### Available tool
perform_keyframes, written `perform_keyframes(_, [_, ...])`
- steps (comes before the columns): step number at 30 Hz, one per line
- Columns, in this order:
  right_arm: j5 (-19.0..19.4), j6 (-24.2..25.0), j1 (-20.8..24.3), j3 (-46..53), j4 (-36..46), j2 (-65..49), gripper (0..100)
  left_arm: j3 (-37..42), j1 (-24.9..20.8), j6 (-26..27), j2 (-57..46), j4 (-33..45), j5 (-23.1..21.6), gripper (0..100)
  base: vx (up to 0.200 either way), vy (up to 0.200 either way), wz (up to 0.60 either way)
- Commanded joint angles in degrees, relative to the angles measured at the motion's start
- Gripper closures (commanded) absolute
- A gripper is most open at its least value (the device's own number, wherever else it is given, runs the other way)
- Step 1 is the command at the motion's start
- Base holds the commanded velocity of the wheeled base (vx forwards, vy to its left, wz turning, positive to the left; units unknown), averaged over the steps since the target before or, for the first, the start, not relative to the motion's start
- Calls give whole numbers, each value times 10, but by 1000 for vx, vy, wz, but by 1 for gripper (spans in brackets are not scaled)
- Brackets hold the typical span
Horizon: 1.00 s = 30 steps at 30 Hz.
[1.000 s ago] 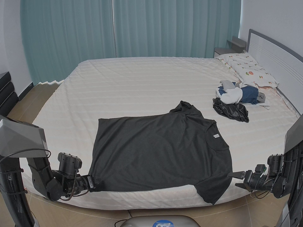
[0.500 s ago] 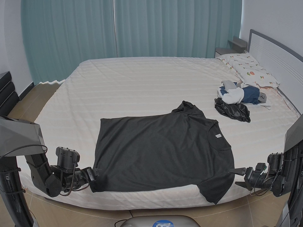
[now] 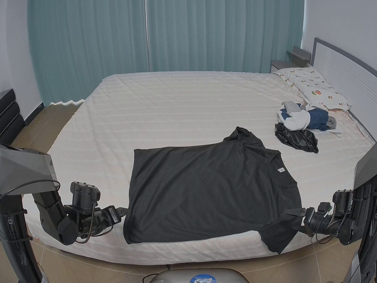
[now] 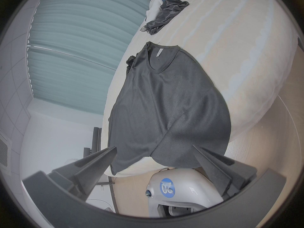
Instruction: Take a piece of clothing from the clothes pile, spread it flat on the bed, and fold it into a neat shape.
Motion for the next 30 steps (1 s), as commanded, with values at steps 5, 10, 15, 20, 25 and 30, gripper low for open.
perform_keyframes(5, [-17,-3,6,-4,-8,-16,0,0,-19,-10,3,0,1,0,120,0,0])
perform_keyframes(10, [-81,5,36,-34,-7,-26,0,0,-20,-17,5,0,0,0,0,0,0])
perform_keyframes(15, [-172,25,66,-98,-6,-30,0,-1,-22,-31,6,0,0,0,0,0,0])
perform_keyframes(20, [-214,23,99,-161,-3,-34,0,-4,-39,-51,6,0,0,0,0,-80,0])
perform_keyframes(25, [-219,23,124,-269,71,-37,0,-4,-46,-52,6,0,0,0,0,-160,0])
perform_keyframes(30, [-250,24,138,-369,162,-34,0,-12,-45,-72,-1,-3,0,0,0,0,0])
